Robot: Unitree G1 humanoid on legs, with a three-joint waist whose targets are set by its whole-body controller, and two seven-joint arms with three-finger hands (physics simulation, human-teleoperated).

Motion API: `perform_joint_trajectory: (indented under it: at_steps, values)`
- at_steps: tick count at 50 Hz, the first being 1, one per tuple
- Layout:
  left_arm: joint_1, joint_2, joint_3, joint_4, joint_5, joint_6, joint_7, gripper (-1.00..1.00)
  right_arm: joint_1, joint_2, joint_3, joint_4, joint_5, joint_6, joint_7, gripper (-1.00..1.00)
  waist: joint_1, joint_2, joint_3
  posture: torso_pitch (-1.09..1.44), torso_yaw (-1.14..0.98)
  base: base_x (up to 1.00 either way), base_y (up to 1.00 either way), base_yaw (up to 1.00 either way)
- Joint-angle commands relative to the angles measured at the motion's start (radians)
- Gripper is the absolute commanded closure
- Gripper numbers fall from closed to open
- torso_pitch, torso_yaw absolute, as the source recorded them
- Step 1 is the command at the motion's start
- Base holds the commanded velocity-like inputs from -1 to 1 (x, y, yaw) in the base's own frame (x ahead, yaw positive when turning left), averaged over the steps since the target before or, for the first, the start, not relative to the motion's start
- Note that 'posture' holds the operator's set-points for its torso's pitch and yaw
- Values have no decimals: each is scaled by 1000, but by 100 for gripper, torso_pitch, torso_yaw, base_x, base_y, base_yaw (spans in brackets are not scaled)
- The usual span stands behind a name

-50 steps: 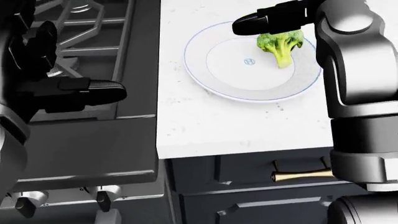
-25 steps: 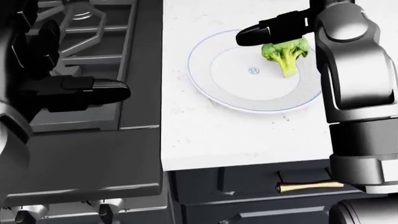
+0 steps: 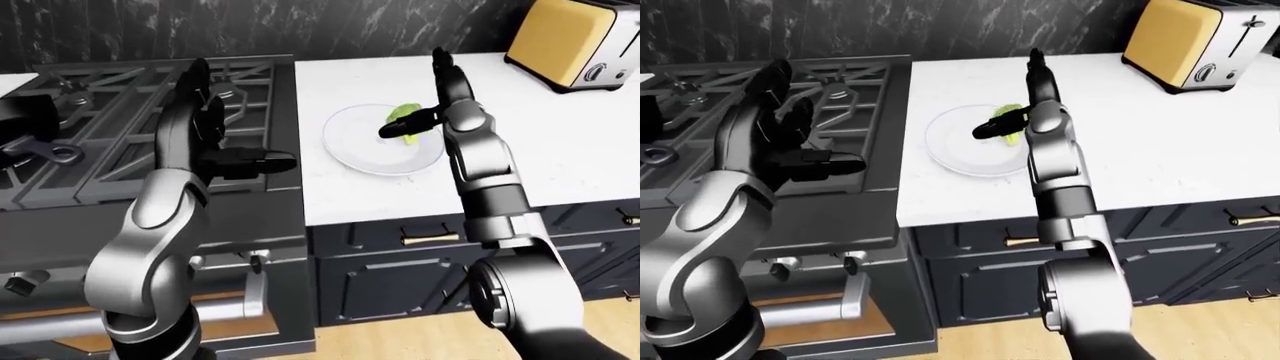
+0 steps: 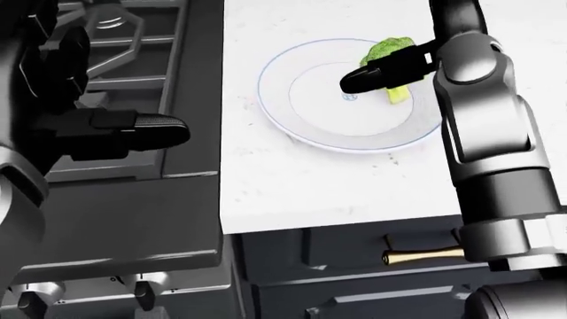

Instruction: Pick the broccoli from the plate and place it in the pan.

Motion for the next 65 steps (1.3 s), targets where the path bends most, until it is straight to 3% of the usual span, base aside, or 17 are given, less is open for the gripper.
perform_joint_trajectory:
  at_steps: [1, 19, 54, 63, 65]
  values:
    - [-28, 8, 8, -26, -1, -27, 0, -100, -48, -11, -5, -19, -12, -46, -13, -100, 0, 0, -29, 0, 0, 0, 0, 0]
    - [-26, 12, 3, -21, 13, -35, -7, -100, -135, -11, 3, 218, -45, -171, -60, -100, -5, 5, -34, 0, 0, 0, 0, 0]
    - [-31, 18, 11, -27, 4, -33, -9, -100, -158, -14, 11, 314, -78, -217, -91, -100, -4, 4, -35, 0, 0, 0, 0, 0]
    - [-36, 17, 12, -32, -1, -21, -2, -100, -167, -20, 15, 351, -100, -233, -97, -80, -2, 3, -33, 0, 0, 0, 0, 0]
    - [-37, 17, 12, -32, -2, -20, -1, -100, -173, -23, 14, 362, -104, -239, -99, -86, -2, 2, -33, 0, 0, 0, 0, 0]
